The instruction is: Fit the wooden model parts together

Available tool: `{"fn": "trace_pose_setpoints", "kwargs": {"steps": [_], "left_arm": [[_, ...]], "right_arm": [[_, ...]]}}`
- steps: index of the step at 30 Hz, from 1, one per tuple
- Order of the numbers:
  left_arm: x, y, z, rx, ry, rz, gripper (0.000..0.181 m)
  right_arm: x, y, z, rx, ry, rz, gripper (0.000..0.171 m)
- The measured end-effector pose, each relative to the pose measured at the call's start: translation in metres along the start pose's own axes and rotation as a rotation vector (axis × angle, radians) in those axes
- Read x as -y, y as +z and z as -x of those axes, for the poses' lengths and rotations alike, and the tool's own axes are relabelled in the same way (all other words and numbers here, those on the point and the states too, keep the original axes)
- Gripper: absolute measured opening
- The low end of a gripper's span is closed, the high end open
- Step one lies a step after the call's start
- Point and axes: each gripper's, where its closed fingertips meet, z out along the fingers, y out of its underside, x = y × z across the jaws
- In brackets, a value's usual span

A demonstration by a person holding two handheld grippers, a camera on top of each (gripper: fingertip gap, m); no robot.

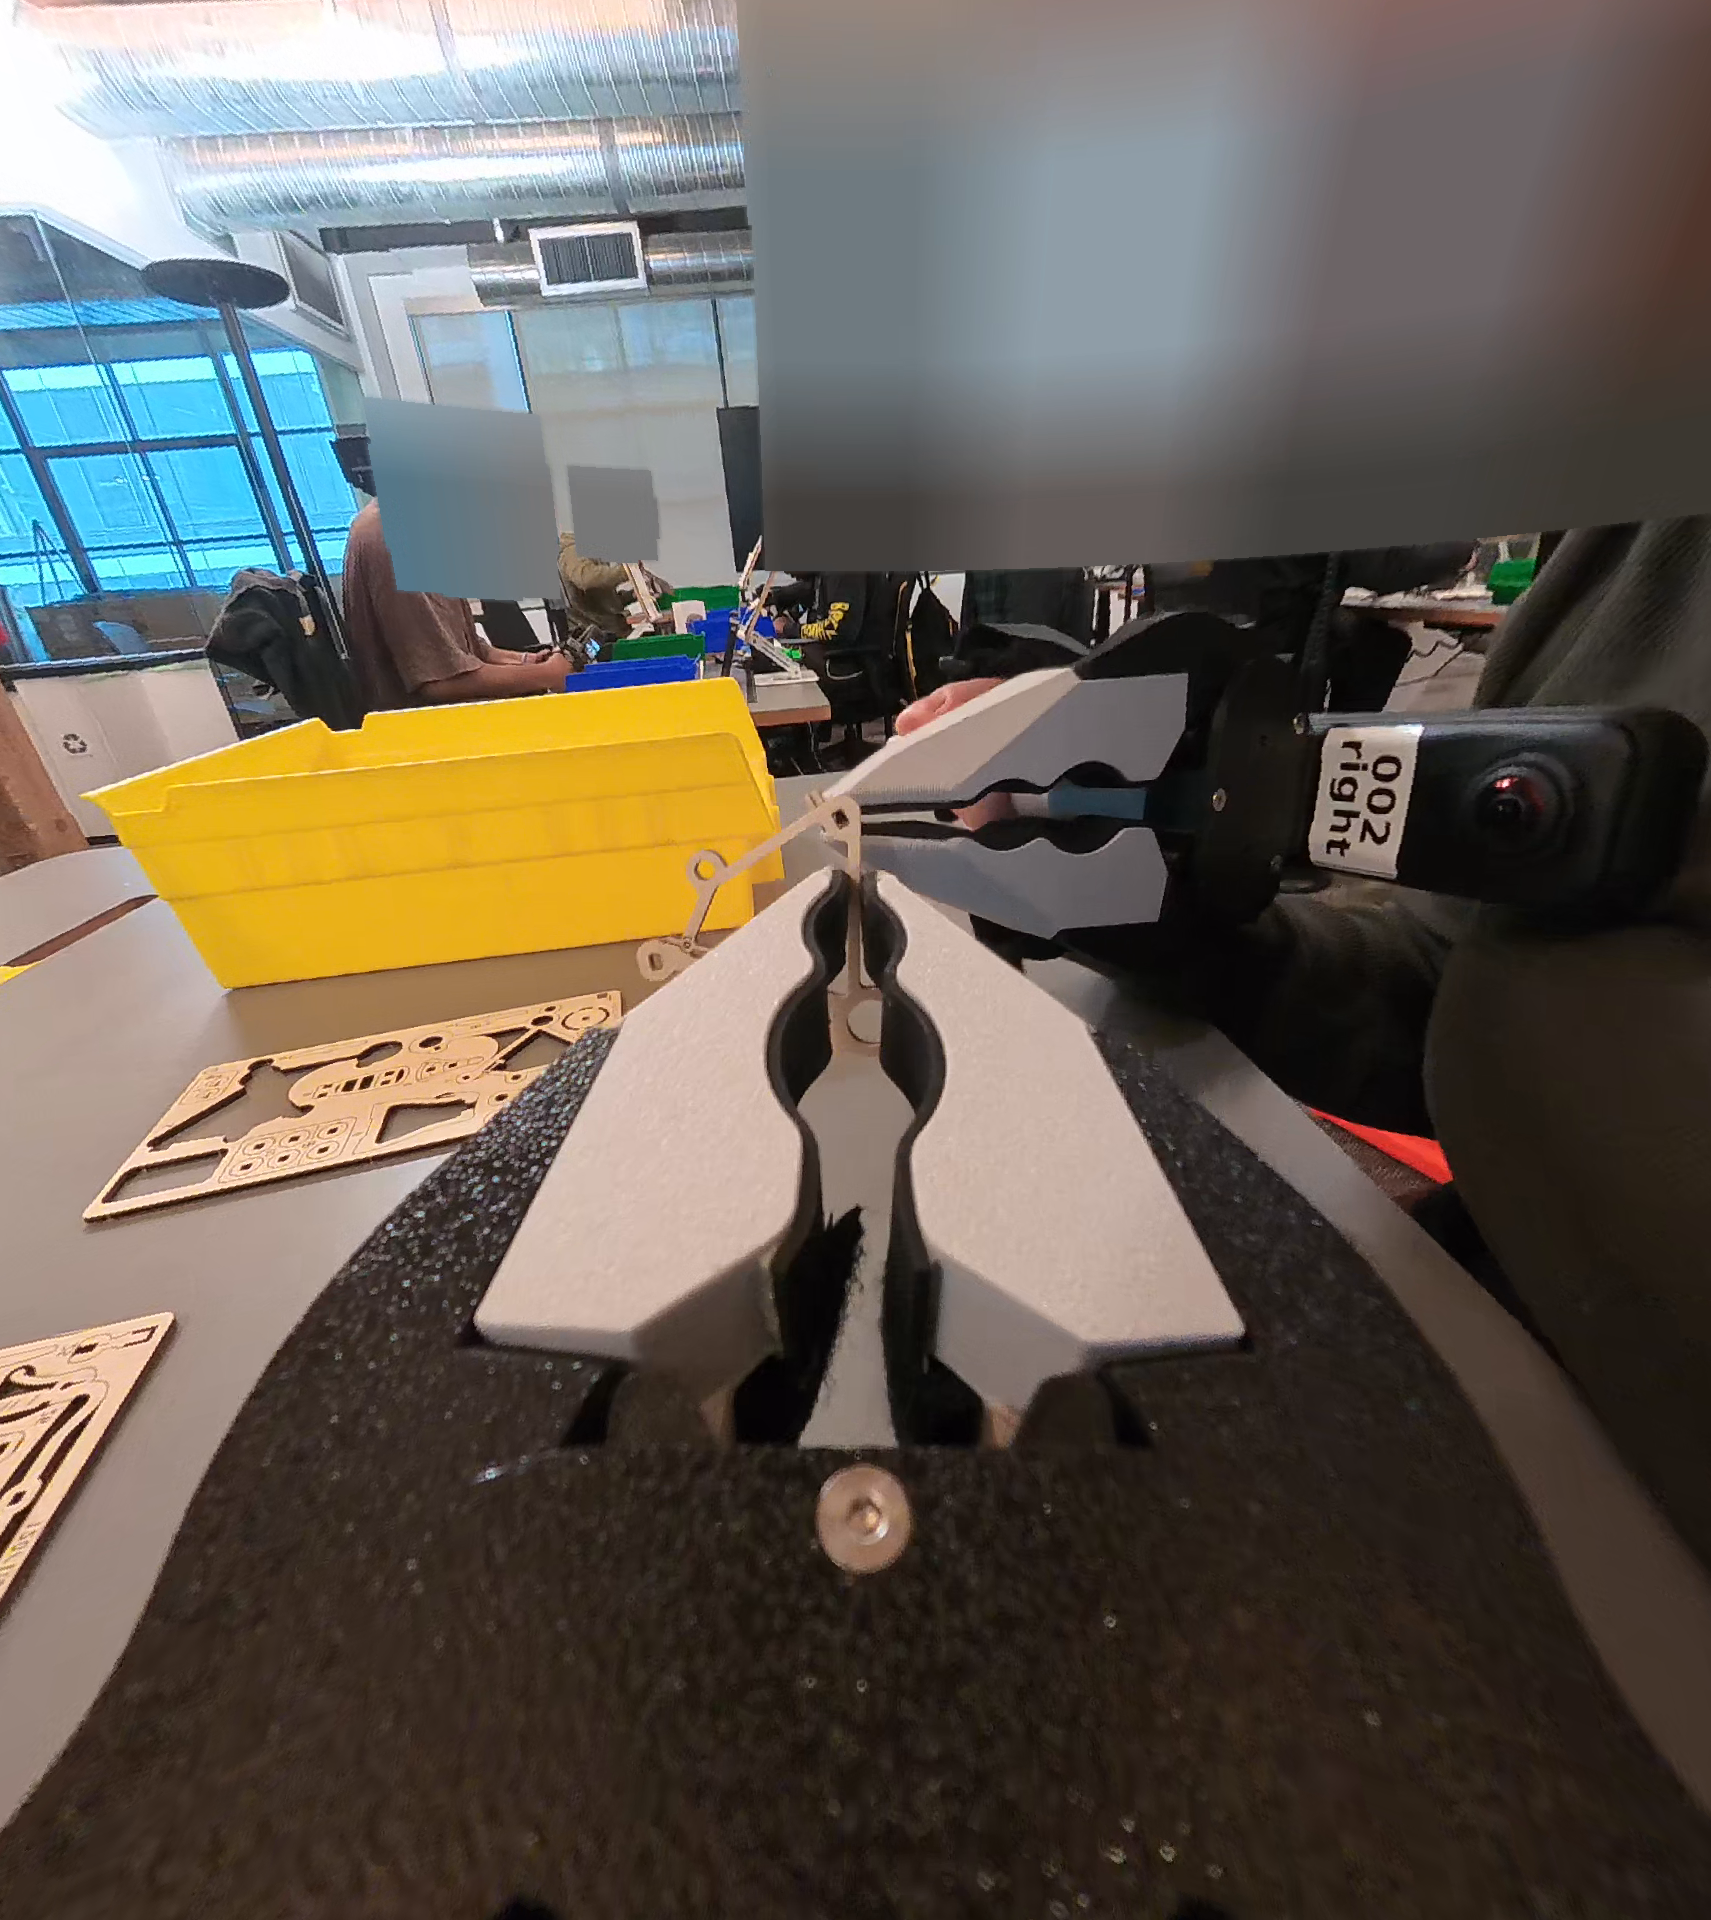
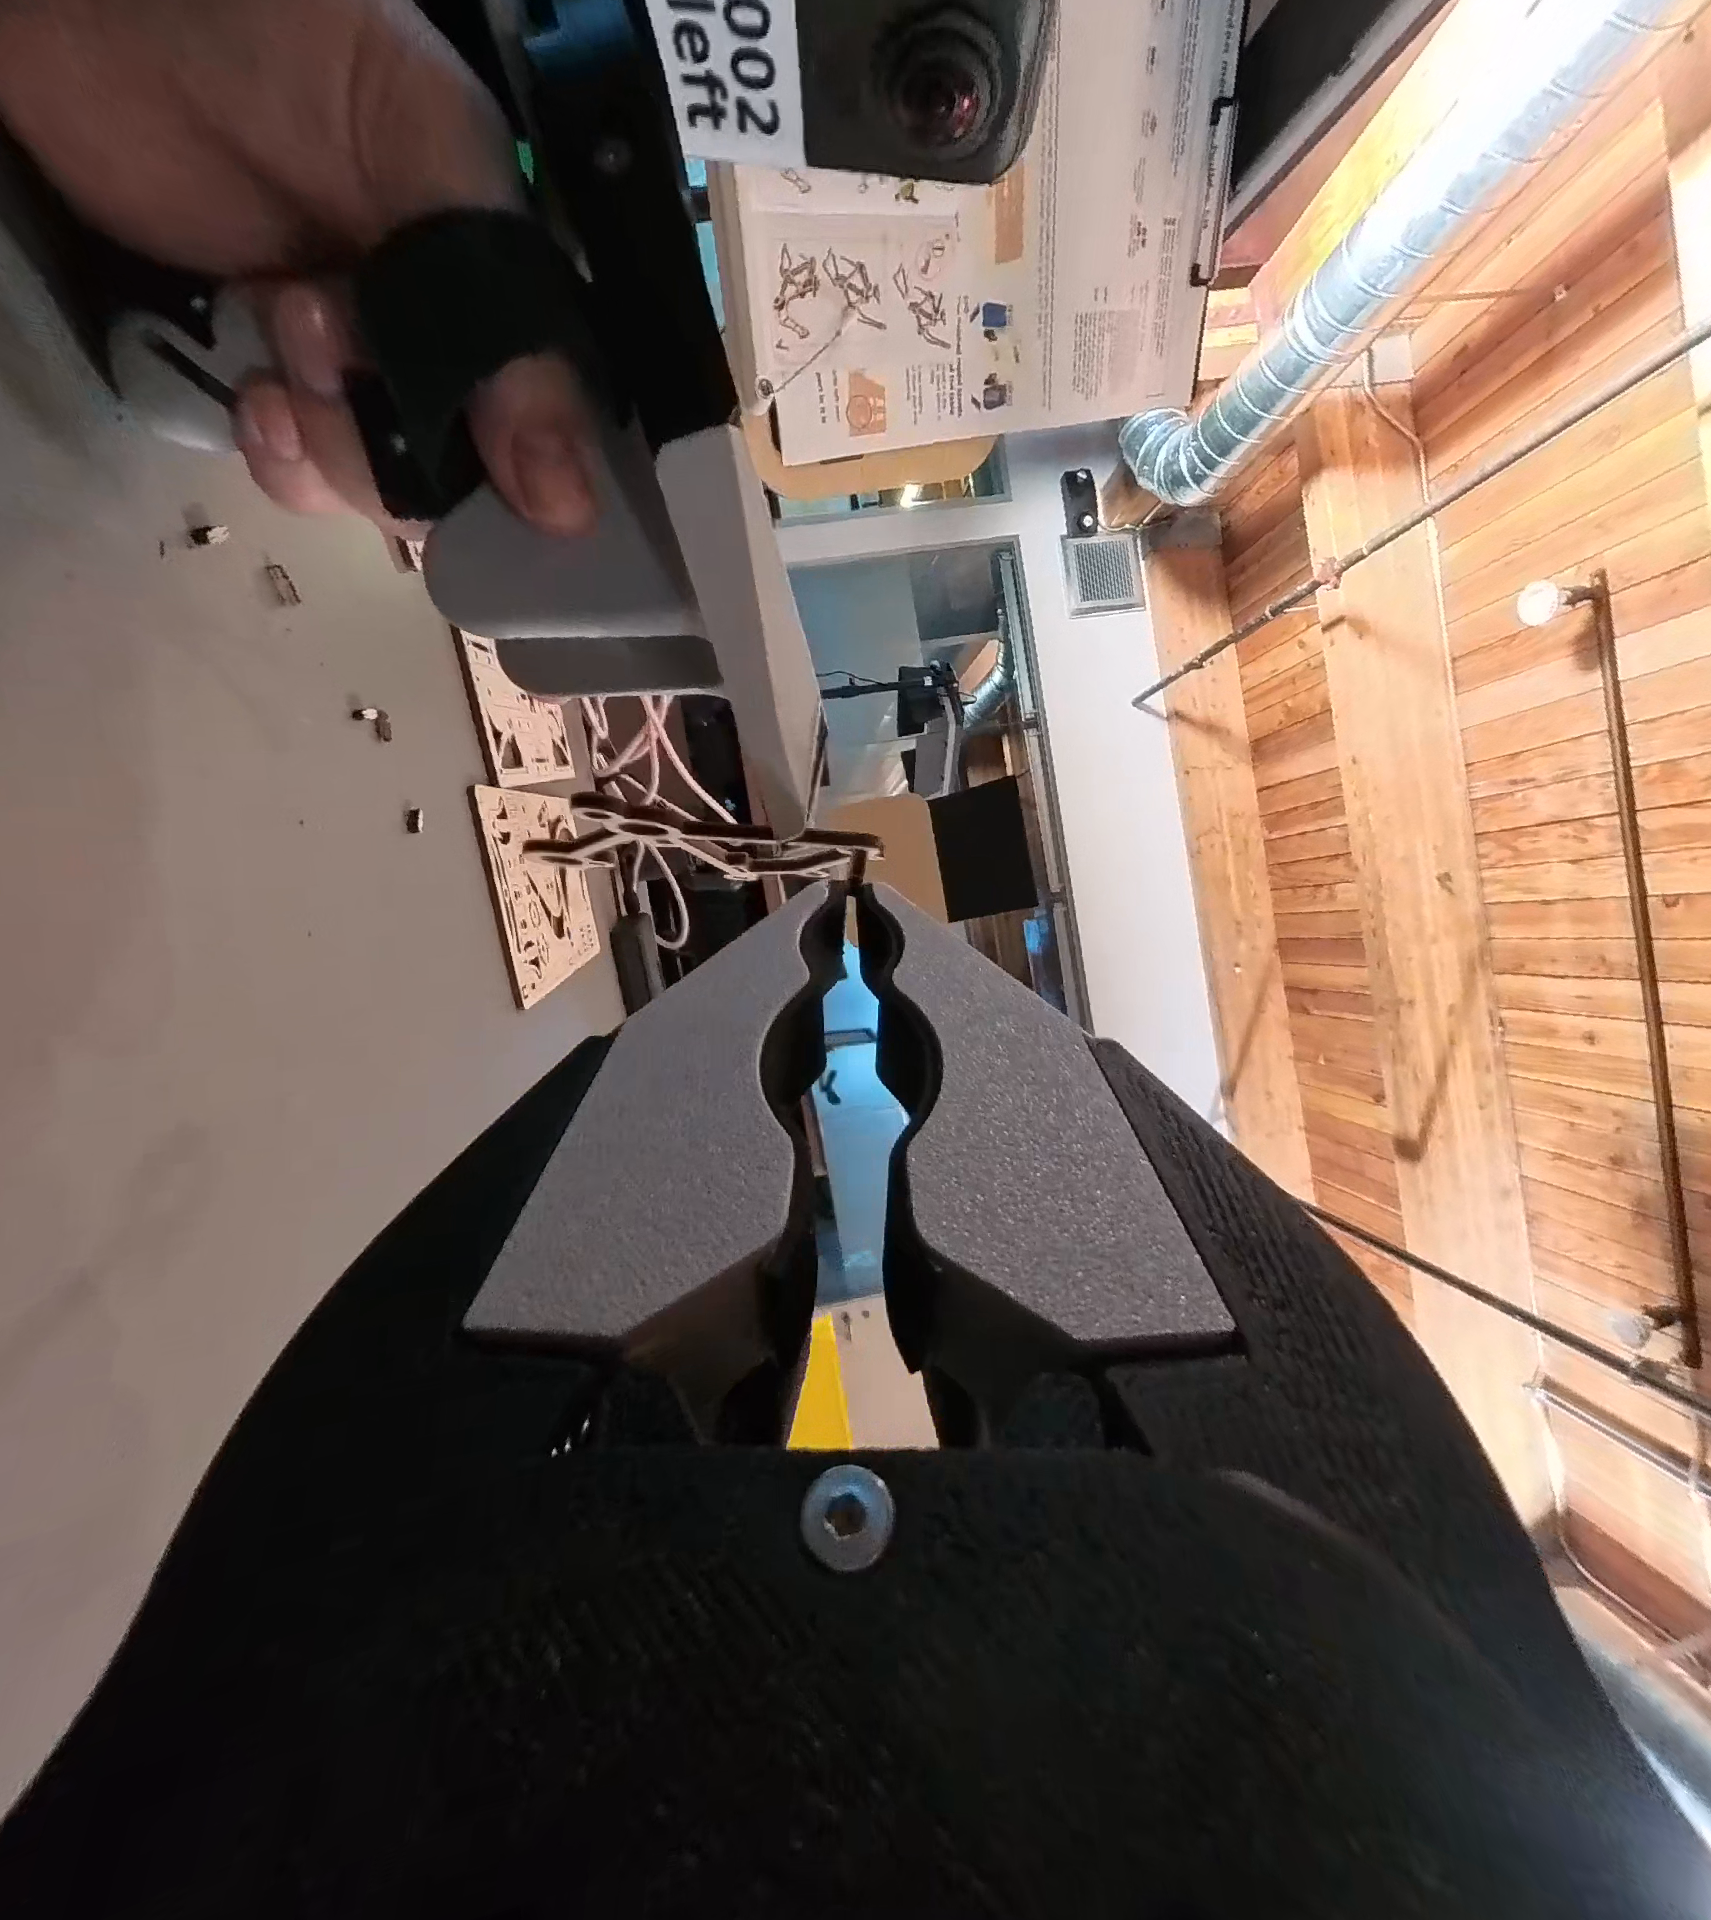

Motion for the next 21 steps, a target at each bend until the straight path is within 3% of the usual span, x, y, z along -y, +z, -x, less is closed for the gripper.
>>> {"fn": "trace_pose_setpoints", "kwargs": {"steps": [12,21], "left_arm": [[-0.002,-0.0012,-0.0003,0.016,0.183,0.1,0.0],[-0.0045,-0.0018,0.0001,-0.013,0.159,0.164,0.0]], "right_arm": [[0.0025,-0.0022,0.0008,0.005,-0.024,-0.01,0.0],[0.0015,-0.0017,0.0037,0.022,-0.033,-0.007,0.0]]}}
